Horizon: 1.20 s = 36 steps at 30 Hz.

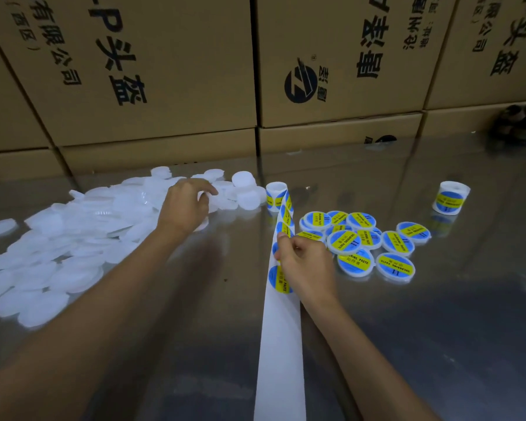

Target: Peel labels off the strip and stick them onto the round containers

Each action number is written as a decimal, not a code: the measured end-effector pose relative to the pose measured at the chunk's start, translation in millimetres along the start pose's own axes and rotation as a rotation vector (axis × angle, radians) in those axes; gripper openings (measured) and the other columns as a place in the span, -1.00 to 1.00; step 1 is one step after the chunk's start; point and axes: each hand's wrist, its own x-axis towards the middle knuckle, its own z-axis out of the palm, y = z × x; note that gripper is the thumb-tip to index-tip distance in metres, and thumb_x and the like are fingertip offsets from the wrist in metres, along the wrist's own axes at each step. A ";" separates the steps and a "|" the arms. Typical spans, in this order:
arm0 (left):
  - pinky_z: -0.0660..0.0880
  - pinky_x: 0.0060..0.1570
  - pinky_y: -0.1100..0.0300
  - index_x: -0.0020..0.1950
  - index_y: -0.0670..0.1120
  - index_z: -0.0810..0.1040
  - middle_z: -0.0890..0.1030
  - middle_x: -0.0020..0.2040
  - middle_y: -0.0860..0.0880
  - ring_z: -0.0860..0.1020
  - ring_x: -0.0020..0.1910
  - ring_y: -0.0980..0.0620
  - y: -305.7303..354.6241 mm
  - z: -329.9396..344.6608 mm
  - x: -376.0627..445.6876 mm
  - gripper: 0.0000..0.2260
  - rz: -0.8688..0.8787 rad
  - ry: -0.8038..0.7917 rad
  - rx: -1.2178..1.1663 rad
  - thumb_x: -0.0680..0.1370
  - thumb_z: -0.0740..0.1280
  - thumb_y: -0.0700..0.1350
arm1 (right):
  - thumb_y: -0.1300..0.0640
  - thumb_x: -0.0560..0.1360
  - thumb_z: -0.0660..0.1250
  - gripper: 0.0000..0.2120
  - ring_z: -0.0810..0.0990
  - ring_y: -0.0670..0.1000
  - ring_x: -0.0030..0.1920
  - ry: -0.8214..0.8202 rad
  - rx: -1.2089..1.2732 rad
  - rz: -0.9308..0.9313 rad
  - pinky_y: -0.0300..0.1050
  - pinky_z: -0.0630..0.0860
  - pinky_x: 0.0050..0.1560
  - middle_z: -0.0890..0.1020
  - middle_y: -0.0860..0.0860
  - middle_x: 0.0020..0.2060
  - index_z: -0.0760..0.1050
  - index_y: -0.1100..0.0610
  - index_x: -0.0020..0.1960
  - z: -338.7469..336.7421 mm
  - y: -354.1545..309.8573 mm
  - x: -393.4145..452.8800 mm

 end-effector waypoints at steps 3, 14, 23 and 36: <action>0.47 0.16 0.16 0.03 -0.12 0.72 0.64 0.19 -0.08 0.56 0.19 -0.04 20.6 -16.9 -23.0 -0.72 -0.012 0.073 -0.234 0.56 0.26 -0.38 | -0.08 0.58 0.23 -0.54 0.59 0.12 -0.27 0.004 0.049 0.010 0.05 0.57 -0.14 0.62 0.14 -0.35 0.57 0.28 -0.23 0.4 -0.2 0.0; 0.67 -0.14 0.03 0.05 -0.24 0.63 0.66 0.10 -0.26 0.71 -0.06 -0.21 77.7 -39.7 -100.8 -0.84 -0.623 -0.042 -1.195 0.59 0.26 -0.28 | 0.15 0.49 0.33 -0.85 0.53 -0.02 -0.30 -0.016 0.044 -0.023 -0.12 0.45 -0.21 0.59 -0.03 -0.37 0.58 0.10 -0.25 -17.0 -9.8 -6.8; 0.65 0.03 0.11 0.29 -0.16 0.52 0.66 0.15 -0.21 0.68 0.09 -0.15 96.2 -3.4 -123.5 -0.71 -0.651 -0.126 -1.391 0.60 0.27 -0.38 | 0.16 0.39 0.50 -0.62 0.41 -0.01 0.22 -0.440 -0.229 -0.178 -0.10 0.39 0.30 0.57 -0.06 0.12 0.53 -0.02 0.17 -37.5 -3.9 -18.8; 0.59 0.06 0.16 0.11 0.01 0.46 0.64 0.08 -0.01 0.70 -0.01 0.03 86.8 9.0 -128.0 -0.78 -0.355 -0.190 -0.822 0.67 0.15 -0.29 | 0.12 0.38 0.55 -0.64 0.39 -0.03 0.24 -0.497 -0.223 -0.196 -0.20 0.36 0.28 0.57 -0.18 0.04 0.55 -0.09 0.12 -43.0 -3.9 -19.0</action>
